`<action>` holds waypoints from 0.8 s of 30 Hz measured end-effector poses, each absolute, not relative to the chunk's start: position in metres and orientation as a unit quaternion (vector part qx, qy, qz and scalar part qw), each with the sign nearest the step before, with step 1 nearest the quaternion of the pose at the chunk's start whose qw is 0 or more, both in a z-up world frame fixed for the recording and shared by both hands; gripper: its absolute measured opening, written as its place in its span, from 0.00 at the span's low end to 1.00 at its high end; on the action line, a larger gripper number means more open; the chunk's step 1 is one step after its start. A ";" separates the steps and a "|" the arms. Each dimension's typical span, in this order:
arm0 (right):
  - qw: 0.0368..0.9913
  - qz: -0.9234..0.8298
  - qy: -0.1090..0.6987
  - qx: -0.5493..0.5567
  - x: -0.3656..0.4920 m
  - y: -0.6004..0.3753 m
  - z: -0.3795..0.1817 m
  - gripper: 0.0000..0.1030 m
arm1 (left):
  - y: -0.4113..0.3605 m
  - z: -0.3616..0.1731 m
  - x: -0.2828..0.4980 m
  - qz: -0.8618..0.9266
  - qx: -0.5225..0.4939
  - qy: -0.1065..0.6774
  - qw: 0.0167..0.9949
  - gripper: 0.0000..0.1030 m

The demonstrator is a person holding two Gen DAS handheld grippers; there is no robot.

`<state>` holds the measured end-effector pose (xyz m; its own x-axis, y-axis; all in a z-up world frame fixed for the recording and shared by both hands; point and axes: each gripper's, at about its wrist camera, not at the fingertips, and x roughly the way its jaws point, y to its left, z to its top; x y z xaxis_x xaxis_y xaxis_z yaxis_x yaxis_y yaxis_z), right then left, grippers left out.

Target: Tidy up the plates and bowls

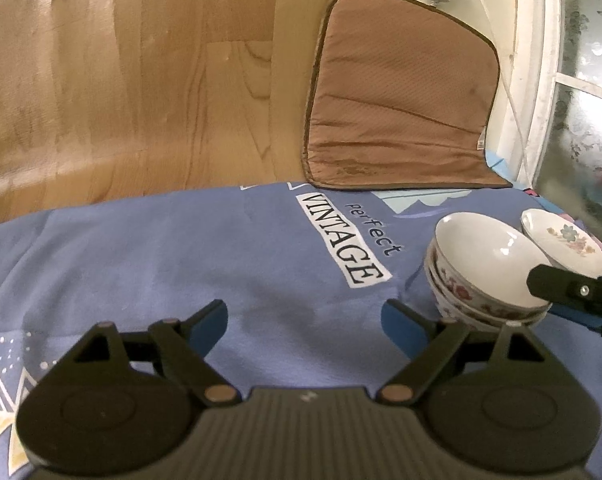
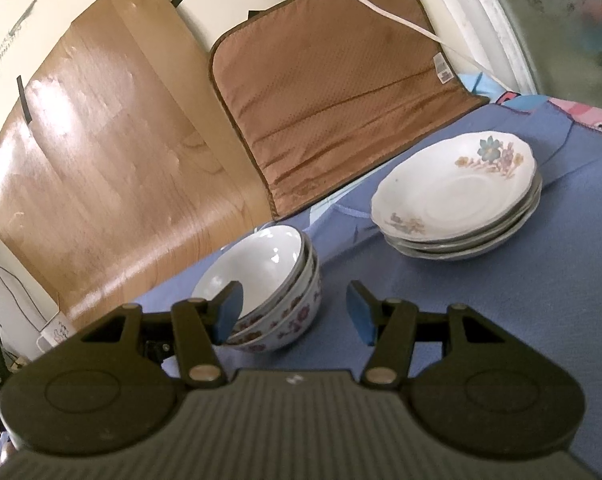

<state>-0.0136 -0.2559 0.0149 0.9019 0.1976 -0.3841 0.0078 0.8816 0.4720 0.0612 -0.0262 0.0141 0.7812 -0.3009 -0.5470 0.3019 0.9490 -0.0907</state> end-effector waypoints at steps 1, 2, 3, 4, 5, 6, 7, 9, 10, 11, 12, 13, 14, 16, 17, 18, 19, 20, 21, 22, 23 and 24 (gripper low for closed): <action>0.945 0.051 0.216 0.238 -0.013 -0.256 0.015 0.59 | -0.027 0.014 0.061 -0.161 0.002 0.289 0.944 0.85; 0.945 0.051 0.217 0.239 -0.013 -0.257 0.015 0.59 | -0.027 0.014 0.060 -0.162 0.002 0.289 0.944 0.85; 0.945 0.051 0.218 0.239 -0.013 -0.257 0.015 0.59 | -0.027 0.014 0.060 -0.163 0.003 0.288 0.944 0.85; 0.944 0.052 0.219 0.240 -0.012 -0.258 0.015 0.59 | -0.027 0.015 0.059 -0.165 0.003 0.287 0.943 0.85; 0.944 0.051 0.220 0.241 -0.012 -0.258 0.015 0.59 | -0.027 0.015 0.059 -0.167 0.003 0.287 0.943 0.85; 0.944 0.050 0.221 0.242 -0.012 -0.258 0.014 0.59 | -0.027 0.015 0.059 -0.168 0.002 0.287 0.943 0.86; 0.943 0.050 0.221 0.243 -0.012 -0.259 0.014 0.59 | -0.027 0.015 0.059 -0.169 0.001 0.286 0.943 0.86; 0.943 0.048 0.220 0.244 -0.013 -0.259 0.014 0.60 | -0.026 0.015 0.058 -0.172 -0.001 0.286 0.943 0.88; 0.943 0.047 0.220 0.245 -0.013 -0.259 0.014 0.60 | -0.025 0.015 0.058 -0.173 -0.004 0.285 0.943 0.89; 0.943 0.046 0.219 0.245 -0.014 -0.259 0.014 0.60 | -0.025 0.015 0.058 -0.174 -0.005 0.284 0.943 0.89; 0.943 0.045 0.219 0.245 -0.014 -0.259 0.014 0.60 | -0.024 0.015 0.058 -0.175 -0.005 0.285 0.942 0.89; 0.943 0.044 0.219 0.246 -0.014 -0.259 0.014 0.60 | -0.024 0.015 0.058 -0.176 -0.006 0.285 0.942 0.89; 0.943 0.043 0.218 0.246 -0.014 -0.258 0.014 0.60 | -0.025 0.015 0.058 -0.177 -0.006 0.285 0.942 0.89; 0.943 0.043 0.219 0.246 -0.015 -0.258 0.014 0.60 | -0.025 0.016 0.058 -0.177 -0.007 0.284 0.942 0.89; 0.943 0.043 0.219 0.247 -0.015 -0.258 0.013 0.60 | -0.025 0.016 0.057 -0.177 -0.006 0.285 0.942 0.89; 0.942 0.044 0.220 0.248 -0.015 -0.258 0.013 0.60 | -0.025 0.015 0.057 -0.177 -0.007 0.285 0.942 0.89; 0.942 0.044 0.221 0.250 -0.015 -0.258 0.013 0.60 | -0.025 0.015 0.057 -0.176 -0.007 0.285 0.942 0.89; 0.941 0.043 0.221 0.252 -0.015 -0.258 0.013 0.60 | -0.025 0.015 0.057 -0.176 -0.008 0.286 0.942 0.89; 0.941 0.044 0.221 0.253 -0.015 -0.258 0.013 0.60 | -0.025 0.015 0.057 -0.175 -0.008 0.286 0.942 0.89; 0.940 0.044 0.222 0.254 -0.015 -0.258 0.013 0.60 | -0.024 0.016 0.057 -0.174 -0.008 0.287 0.942 0.89; 0.940 0.043 0.222 0.255 -0.014 -0.258 0.013 0.60 | -0.024 0.016 0.057 -0.174 -0.008 0.287 0.942 0.89; 0.940 0.043 0.222 0.256 -0.014 -0.259 0.013 0.60 | -0.025 0.016 0.057 -0.174 -0.008 0.287 0.942 0.89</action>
<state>-0.0143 -0.2587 0.0126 0.8979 0.1950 -0.3946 0.0323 0.8649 0.5010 0.0573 -0.0246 0.0155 0.7743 -0.3319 -0.5387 0.3230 0.9394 -0.1145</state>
